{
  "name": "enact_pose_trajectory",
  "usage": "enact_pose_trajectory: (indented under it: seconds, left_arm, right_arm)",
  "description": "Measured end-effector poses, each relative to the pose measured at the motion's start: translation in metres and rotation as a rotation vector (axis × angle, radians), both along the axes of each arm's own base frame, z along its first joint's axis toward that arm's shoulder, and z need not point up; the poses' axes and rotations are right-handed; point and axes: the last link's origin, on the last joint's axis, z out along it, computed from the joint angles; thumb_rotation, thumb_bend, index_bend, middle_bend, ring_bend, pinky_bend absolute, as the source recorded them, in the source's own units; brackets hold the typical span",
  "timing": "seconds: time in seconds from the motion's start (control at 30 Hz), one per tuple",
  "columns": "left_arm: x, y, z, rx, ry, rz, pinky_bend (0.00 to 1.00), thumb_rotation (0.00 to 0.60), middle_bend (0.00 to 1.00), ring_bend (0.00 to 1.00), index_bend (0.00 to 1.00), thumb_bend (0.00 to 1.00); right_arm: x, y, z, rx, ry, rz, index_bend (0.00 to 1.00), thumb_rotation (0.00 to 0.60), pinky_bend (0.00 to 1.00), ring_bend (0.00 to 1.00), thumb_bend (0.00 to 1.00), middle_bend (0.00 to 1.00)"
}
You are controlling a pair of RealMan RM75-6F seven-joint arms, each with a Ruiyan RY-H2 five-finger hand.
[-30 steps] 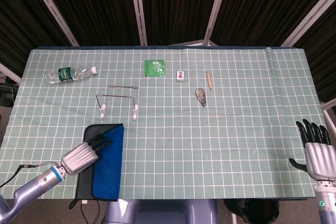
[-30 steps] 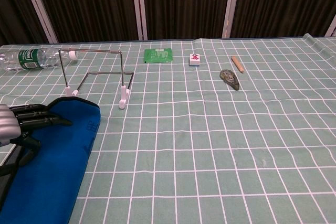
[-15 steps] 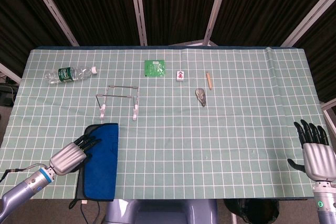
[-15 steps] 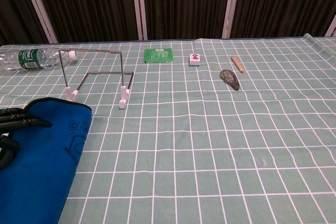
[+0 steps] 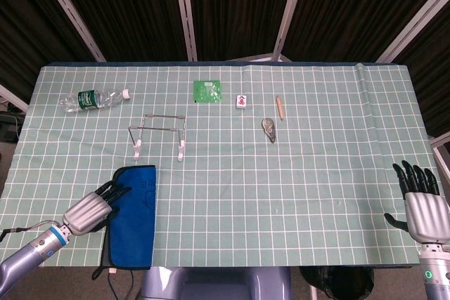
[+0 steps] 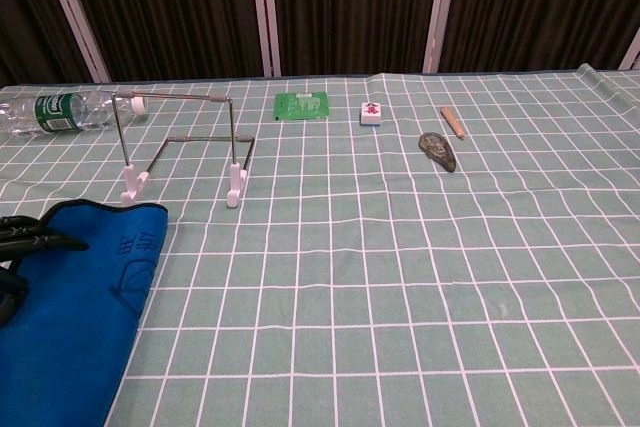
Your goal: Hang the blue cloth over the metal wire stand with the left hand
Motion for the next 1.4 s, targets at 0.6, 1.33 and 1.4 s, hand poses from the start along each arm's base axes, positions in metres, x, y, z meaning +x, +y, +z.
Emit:
enact_pose_trajectory:
  seconds: [0.6,1.33,1.4]
  left_arm:
    - [-0.010,0.002,0.003,0.016,-0.016,0.040,0.00,0.600,0.00,0.00,0.00,0.12]
    - [0.011,-0.051,0.027,-0.067,-0.115,0.002,0.00,0.600,0.00,0.00,0.38,0.15]
    - [0.009,-0.056,0.026,-0.076,-0.106,0.002,0.00,0.600,0.00,0.00,0.41,0.18]
  right_arm:
    - [0.001,0.000,0.000,0.002,0.001,-0.003,0.00,0.600,0.00,0.00,0.00,0.00]
    - [0.007,0.007,0.007,-0.003,-0.032,0.027,0.00,0.600,0.00,0.00,0.00,0.00]
    - [0.007,0.007,0.008,-0.003,-0.035,0.029,0.00,0.600,0.00,0.00,0.00,0.00]
